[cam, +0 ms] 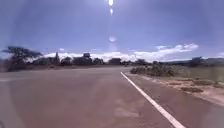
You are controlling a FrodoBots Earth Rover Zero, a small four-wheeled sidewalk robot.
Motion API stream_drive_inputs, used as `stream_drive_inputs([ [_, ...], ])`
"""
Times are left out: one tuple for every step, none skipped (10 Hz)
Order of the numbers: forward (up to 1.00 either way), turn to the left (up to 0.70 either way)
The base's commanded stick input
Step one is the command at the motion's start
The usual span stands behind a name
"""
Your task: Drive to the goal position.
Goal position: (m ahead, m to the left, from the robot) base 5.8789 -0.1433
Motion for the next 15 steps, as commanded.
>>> stream_drive_inputs([
  [0.7, 0.0],
  [0.7, 0.0],
  [0.7, 0.0],
  [0.7, 0.0],
  [0.7, 0.0],
  [0.7, 0.0],
  [0.7, 0.0],
  [0.7, 0.0],
  [0.7, 0.0],
  [0.7, 0.0],
  [0.7, -0.12],
  [0.7, -0.13],
  [0.7, -0.14],
  [0.7, -0.14],
  [0.7, -0.14],
])
